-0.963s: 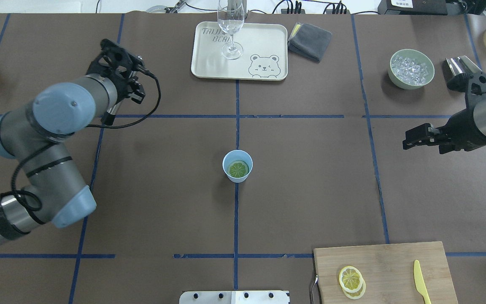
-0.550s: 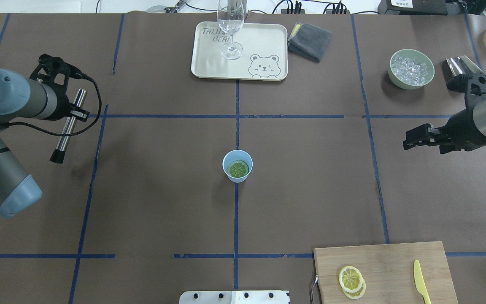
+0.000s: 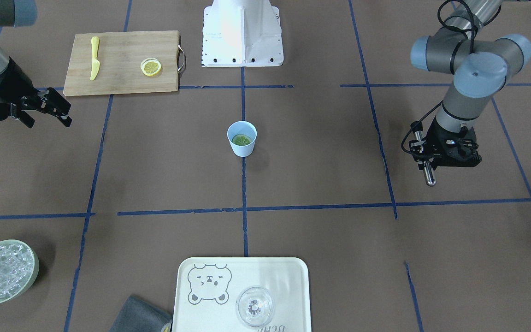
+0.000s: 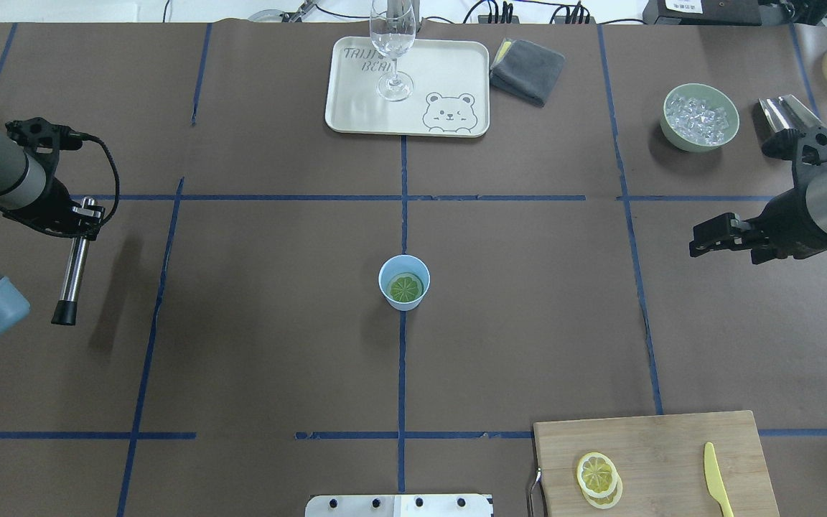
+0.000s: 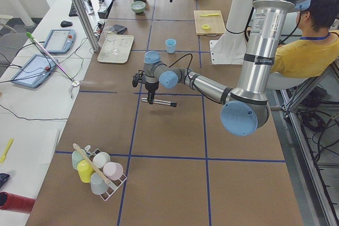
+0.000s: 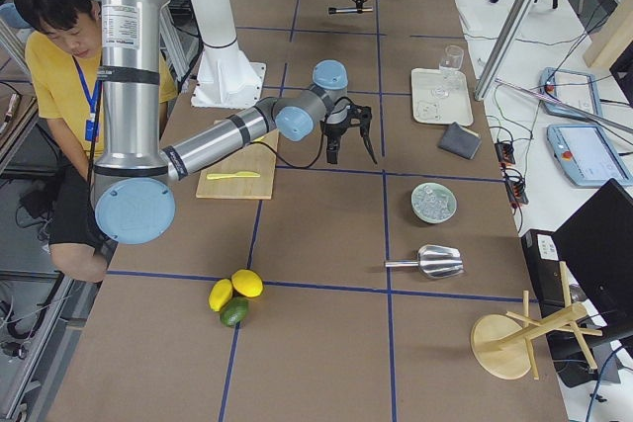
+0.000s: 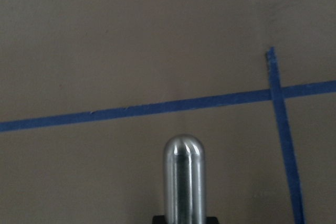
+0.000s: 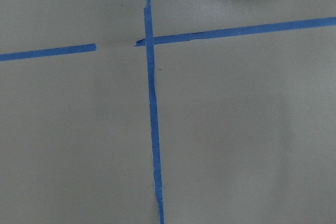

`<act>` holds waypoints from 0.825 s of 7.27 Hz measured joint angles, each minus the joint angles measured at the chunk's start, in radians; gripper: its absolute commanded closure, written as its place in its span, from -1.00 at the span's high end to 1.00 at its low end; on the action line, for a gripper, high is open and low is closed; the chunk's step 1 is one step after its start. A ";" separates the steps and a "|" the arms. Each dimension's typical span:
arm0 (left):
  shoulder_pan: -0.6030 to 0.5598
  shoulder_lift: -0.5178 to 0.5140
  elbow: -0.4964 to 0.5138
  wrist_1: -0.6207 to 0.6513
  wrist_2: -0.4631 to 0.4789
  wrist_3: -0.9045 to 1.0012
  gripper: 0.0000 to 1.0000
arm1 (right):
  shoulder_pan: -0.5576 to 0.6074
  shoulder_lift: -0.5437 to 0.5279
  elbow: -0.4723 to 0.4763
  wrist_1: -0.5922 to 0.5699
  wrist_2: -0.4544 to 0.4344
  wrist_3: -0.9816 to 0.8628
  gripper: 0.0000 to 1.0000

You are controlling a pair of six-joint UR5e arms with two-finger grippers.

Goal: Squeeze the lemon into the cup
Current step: 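Lift the muddler out of the cup and carry it back with the left gripper, then lower the muddler to the table with the left gripper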

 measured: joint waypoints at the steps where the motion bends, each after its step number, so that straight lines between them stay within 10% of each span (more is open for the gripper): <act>1: -0.007 0.003 0.033 -0.001 -0.005 0.007 -1.00 | 0.000 0.000 0.000 0.000 0.000 0.003 1.00; 6: -0.066 -0.023 0.145 0.009 -0.012 0.140 -1.00 | 0.001 -0.007 0.007 0.002 -0.002 0.010 1.00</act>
